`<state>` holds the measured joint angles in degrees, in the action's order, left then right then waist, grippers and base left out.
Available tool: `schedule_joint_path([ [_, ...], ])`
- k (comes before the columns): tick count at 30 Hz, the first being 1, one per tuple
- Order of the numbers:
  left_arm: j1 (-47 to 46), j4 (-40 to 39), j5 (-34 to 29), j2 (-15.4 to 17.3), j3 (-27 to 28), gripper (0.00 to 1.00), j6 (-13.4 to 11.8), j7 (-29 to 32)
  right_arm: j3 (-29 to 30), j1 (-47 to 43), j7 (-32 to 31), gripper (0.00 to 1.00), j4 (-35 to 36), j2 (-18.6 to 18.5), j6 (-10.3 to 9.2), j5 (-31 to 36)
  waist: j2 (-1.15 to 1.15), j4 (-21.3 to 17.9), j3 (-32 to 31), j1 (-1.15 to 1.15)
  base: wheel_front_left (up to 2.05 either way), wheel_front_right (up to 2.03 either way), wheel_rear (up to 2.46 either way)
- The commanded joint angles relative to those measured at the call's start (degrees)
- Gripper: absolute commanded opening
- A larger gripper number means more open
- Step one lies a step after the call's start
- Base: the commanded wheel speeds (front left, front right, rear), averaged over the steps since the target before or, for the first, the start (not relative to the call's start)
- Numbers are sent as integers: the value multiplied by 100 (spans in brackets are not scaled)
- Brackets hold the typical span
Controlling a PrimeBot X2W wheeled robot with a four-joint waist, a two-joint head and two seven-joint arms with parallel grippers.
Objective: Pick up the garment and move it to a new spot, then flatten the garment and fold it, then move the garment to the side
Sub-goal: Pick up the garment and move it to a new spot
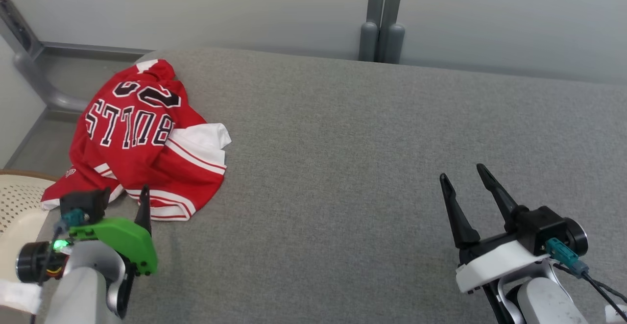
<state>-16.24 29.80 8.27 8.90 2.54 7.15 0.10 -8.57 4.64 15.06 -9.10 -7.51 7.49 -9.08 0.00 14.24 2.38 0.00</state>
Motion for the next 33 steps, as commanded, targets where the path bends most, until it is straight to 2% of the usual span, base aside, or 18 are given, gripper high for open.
schedule_joint_path([
  [1,-346,233,137,107,57,100,23,237,-28,151,22,100,25,-32,1,-31,0,-423,478,0,0,0,0],
  [7,-1242,1113,354,474,220,100,11,1000,-112,427,22,100,42,-23,1,-58,0,-881,893,0,0,0,0],
  [11,-1553,1613,436,716,293,100,-21,1169,-134,536,22,100,16,-21,1,-75,0,-1122,1042,0,0,0,0],
  [14,-1673,1991,514,816,439,100,-165,1280,-126,548,22,100,4,-4,1,-92,0,-1257,1066,0,0,0,0],
  [15,-1699,2099,527,845,456,76,-205,1281,-109,546,22,100,-1,5,1,-94,0,-1288,1052,0,0,0,0],
  [17,-1732,2223,553,909,483,13,-237,1187,-91,504,22,100,-15,20,1,-105,0,-1328,1003,0,0,0,0],
  [18,-1726,2234,517,959,463,0,-228,1106,-104,479,22,100,-29,26,1,-109,0,-1350,967,0,0,0,0],
  [24,-1607,1877,478,1026,349,0,-156,715,-3,286,22,100,-48,13,1,-135,0,-1315,709,0,0,0,0],
  [28,-1585,978,523,986,167,0,-55,650,169,121,22,100,-11,18,1,-176,0,-1173,527,0,0,0,0],
  [33,-1521,-803,955,857,-65,0,8,1221,228,23,22,100,20,81,1,-215,0,-1092,342,0,0,0,0],
])
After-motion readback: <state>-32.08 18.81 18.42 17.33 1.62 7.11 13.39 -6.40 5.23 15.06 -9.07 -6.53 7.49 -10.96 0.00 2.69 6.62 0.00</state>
